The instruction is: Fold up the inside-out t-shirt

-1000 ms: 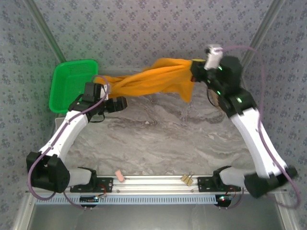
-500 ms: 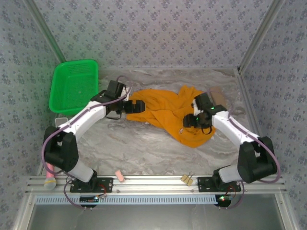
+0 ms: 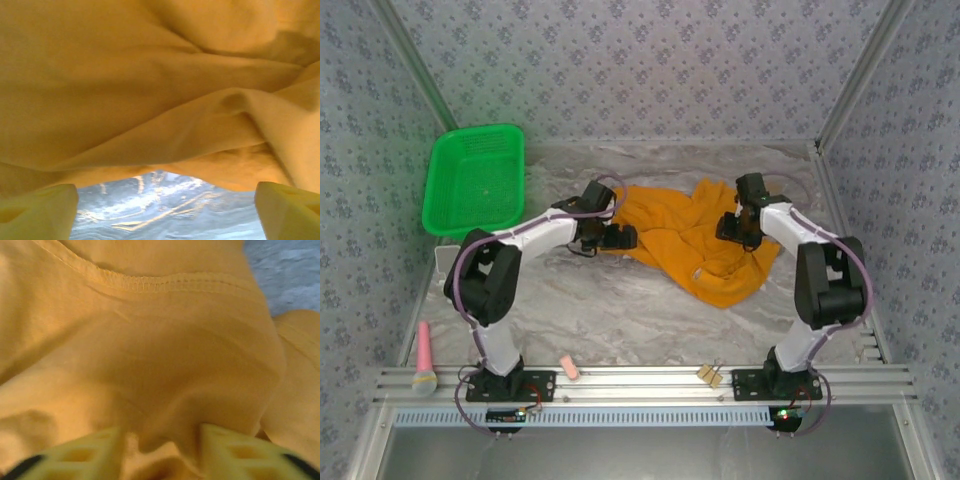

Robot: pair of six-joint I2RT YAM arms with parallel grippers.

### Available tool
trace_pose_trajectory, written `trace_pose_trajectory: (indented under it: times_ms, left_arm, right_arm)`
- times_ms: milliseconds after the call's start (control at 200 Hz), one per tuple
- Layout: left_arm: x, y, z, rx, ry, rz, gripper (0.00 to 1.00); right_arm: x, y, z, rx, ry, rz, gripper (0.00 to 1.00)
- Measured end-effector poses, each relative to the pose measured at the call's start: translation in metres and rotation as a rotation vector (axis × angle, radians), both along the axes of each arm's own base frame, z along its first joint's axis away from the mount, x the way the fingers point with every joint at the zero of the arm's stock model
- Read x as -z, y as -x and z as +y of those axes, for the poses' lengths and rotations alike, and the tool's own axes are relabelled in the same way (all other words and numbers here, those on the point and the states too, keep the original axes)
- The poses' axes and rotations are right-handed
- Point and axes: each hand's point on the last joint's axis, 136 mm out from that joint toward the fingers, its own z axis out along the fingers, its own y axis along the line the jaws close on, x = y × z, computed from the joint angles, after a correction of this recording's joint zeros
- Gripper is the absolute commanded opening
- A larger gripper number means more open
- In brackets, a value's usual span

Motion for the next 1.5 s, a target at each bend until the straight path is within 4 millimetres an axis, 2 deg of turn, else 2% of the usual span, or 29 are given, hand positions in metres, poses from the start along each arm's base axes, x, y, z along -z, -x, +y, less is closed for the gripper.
trace_pose_trajectory:
  times_ms: [5,15,50,70,95,110,165,230,305,360,410,425,490,530,565,635,720,824,914,974,1069,1149,1219,1284,1344,1424,1499]
  left_arm:
    - [0.001,-0.001,0.000,-0.006,0.000,0.002,0.53]
    - [0.002,-0.001,0.001,-0.015,-0.001,0.005,0.47]
    - [0.008,-0.005,0.004,-0.023,-0.013,0.009,0.28]
    - [0.011,-0.006,0.005,-0.025,-0.018,0.014,0.13]
    - [0.016,-0.009,0.008,-0.035,-0.027,0.022,0.03]
    - [0.018,-0.011,0.009,-0.040,-0.031,0.025,0.00]
    - [0.028,-0.020,0.016,-0.062,-0.046,0.038,0.00]
    - [0.032,-0.033,0.023,-0.081,-0.061,0.036,0.00]
    - [0.021,-0.058,0.030,-0.101,-0.071,0.009,0.00]
    - [0.002,-0.084,0.036,-0.121,-0.073,-0.044,0.00]
    - [-0.023,-0.109,0.042,-0.143,-0.059,-0.109,0.00]
    - [-0.031,-0.115,0.045,-0.150,-0.058,-0.129,0.00]
    - [-0.068,-0.141,0.055,-0.170,-0.037,-0.219,0.00]
    - [-0.088,-0.152,0.061,-0.178,-0.030,-0.262,0.00]
    - [-0.103,-0.159,0.066,-0.181,-0.028,-0.295,0.00]
    - [-0.127,-0.161,0.068,-0.171,-0.025,-0.338,0.00]
    - [-0.148,-0.148,0.066,-0.150,-0.019,-0.361,0.00]
    - [-0.160,-0.120,0.069,-0.137,-0.013,-0.355,0.00]
    - [-0.169,-0.090,0.079,-0.136,-0.010,-0.353,0.00]
    - [-0.181,-0.069,0.086,-0.135,-0.003,-0.369,0.00]
    - [-0.221,-0.036,0.094,-0.126,0.026,-0.451,0.00]
    - [-0.264,-0.010,0.099,-0.111,0.061,-0.569,0.00]
    - [-0.295,0.005,0.103,-0.102,0.084,-0.666,0.00]
    - [-0.307,0.004,0.106,-0.105,0.078,-0.711,0.00]
    - [-0.315,-0.005,0.106,-0.106,0.066,-0.733,0.00]
    - [-0.323,-0.035,0.101,-0.105,0.045,-0.749,0.00]
    - [-0.321,-0.078,0.091,-0.097,0.020,-0.742,0.00]
  right_arm:
    - [0.001,0.000,0.001,-0.001,-0.003,0.002,0.01]
    - [0.004,-0.001,0.001,-0.002,-0.008,0.006,0.00]
    - [0.008,-0.002,0.004,-0.008,-0.025,0.014,0.00]
    - [0.010,-0.002,0.006,-0.011,-0.035,0.018,0.00]
    - [0.011,-0.003,0.009,-0.017,-0.050,0.020,0.00]
    - [0.010,-0.004,0.011,-0.016,-0.062,0.018,0.00]
    - [0.002,-0.010,0.019,-0.030,-0.097,0.004,0.00]
    - [-0.024,-0.025,0.031,-0.048,-0.146,-0.064,0.00]
    - [-0.075,-0.039,0.044,-0.073,-0.196,-0.192,0.00]
    - [-0.125,-0.041,0.050,-0.089,-0.211,-0.314,0.00]
    - [-0.177,-0.038,0.052,-0.100,-0.217,-0.441,0.00]
    - [-0.196,-0.035,0.050,-0.094,-0.208,-0.491,0.00]
    - [-0.257,-0.020,0.041,-0.063,-0.188,-0.647,0.00]
    - [-0.285,-0.010,0.031,-0.026,-0.171,-0.723,0.00]
    - [-0.300,-0.004,0.020,0.014,-0.153,-0.766,0.00]
    - [-0.310,0.005,0.001,0.080,-0.129,-0.788,0.00]
    - [-0.303,0.005,-0.008,0.122,-0.106,-0.764,0.00]
    - [-0.272,0.000,-0.003,0.105,-0.097,-0.667,0.00]
    - [-0.267,0.006,0.013,0.033,-0.104,-0.640,0.00]
    - [-0.277,0.015,0.029,-0.043,-0.103,-0.663,0.00]
    - [-0.311,0.034,0.046,-0.137,-0.111,-0.751,0.00]
    - [-0.348,0.045,0.038,-0.133,-0.116,-0.847,0.00]
    - [-0.370,0.044,0.026,-0.098,-0.108,-0.911,0.00]
    - [-0.382,0.034,0.016,-0.064,-0.098,-0.942,0.00]
    - [-0.387,0.013,0.009,-0.033,-0.085,-0.948,0.00]
    - [-0.385,-0.031,0.006,-0.010,-0.068,-0.934,0.00]
    - [-0.374,-0.083,0.009,0.000,-0.052,-0.904,0.00]
